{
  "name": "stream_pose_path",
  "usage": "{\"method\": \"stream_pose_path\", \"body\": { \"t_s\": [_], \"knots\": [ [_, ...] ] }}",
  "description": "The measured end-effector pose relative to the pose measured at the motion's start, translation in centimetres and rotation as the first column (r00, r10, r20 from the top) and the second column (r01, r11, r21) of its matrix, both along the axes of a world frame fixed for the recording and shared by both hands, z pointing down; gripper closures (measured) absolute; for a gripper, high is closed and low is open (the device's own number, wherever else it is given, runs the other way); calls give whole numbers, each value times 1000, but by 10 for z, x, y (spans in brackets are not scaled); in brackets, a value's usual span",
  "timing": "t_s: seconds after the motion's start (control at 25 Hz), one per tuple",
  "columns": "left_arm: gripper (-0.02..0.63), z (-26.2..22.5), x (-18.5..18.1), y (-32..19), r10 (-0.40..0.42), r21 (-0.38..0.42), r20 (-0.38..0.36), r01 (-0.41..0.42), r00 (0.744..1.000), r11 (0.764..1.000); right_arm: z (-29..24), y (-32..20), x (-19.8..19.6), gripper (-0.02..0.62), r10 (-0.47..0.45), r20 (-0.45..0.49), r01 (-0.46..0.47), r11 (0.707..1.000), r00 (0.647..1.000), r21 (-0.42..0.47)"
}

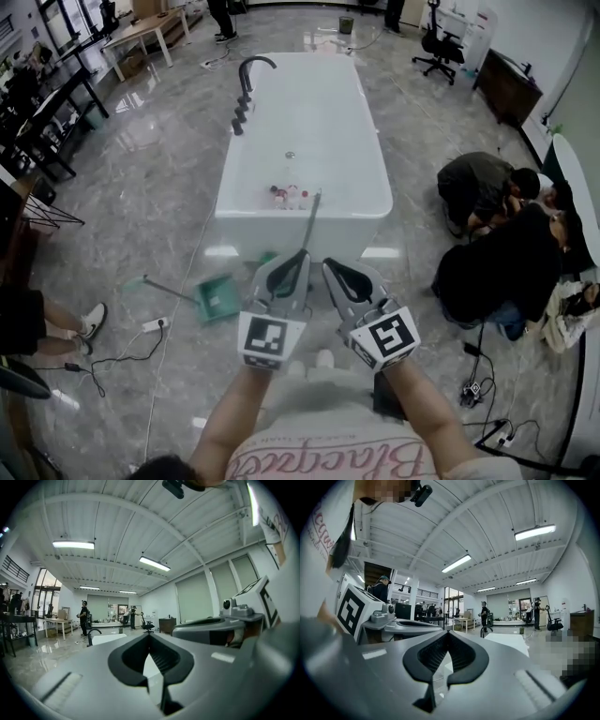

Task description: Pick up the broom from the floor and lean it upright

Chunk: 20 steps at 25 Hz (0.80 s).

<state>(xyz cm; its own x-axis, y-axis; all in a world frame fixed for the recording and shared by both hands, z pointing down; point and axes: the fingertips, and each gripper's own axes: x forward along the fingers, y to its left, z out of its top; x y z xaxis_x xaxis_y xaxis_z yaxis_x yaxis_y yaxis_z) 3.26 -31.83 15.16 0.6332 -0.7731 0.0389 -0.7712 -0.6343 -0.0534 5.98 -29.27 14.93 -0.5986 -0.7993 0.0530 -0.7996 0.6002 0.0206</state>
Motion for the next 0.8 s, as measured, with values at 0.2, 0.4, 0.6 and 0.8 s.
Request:
{"method": "stream_pose_path", "body": {
  "t_s": [0.2,0.4,0.6,0.8],
  "knots": [
    [609,-16,-3,-5,-5,18,2,5,1000,1000,-10,-8,6,595,23,5,-23,1000,1000,3],
    [609,-16,-3,-11,-9,17,8,9,1000,1000,-8,-16,5,595,27,1,-27,1000,1000,-13],
    [609,-18,2,-16,4,11,11,-4,1000,1000,-10,-23,3,595,23,2,-23,1000,1000,-13],
    [609,-22,8,-18,4,13,7,-4,1000,1000,-14,-23,8,595,18,-1,-18,1000,1000,1]
  ]
}}
